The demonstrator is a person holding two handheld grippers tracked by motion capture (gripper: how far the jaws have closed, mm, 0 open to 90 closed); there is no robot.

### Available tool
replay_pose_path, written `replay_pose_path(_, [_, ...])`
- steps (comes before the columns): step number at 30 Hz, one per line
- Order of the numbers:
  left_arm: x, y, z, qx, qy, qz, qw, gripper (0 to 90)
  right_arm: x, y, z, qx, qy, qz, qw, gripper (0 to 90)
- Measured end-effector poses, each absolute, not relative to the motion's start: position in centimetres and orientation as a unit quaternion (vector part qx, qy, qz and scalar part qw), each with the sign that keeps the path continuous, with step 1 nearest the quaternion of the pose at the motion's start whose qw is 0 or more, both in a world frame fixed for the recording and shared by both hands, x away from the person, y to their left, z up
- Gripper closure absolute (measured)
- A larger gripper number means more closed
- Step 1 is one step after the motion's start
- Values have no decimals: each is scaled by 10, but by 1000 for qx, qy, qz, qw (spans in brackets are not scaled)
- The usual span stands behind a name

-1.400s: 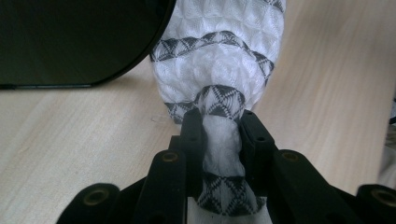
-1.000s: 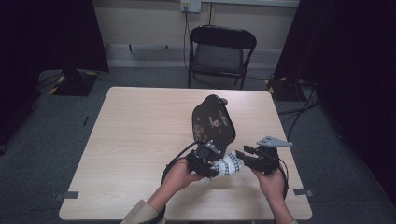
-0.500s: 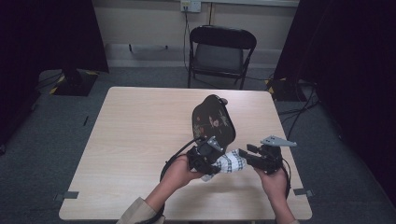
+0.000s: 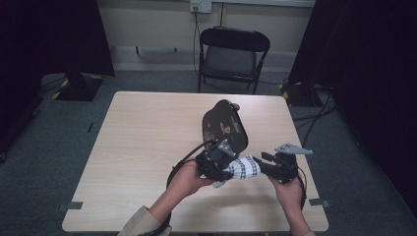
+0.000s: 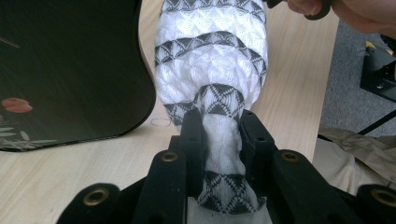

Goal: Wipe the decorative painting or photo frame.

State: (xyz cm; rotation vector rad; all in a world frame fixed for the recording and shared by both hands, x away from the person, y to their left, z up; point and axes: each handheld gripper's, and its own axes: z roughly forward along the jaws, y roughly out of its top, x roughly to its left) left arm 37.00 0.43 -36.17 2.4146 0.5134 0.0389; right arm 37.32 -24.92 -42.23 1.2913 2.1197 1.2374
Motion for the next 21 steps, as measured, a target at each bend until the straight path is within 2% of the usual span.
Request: replay_pose_path(21, [369,2,-316,915,184,47,357,743,373,-243,-423,450,758,439,174,538])
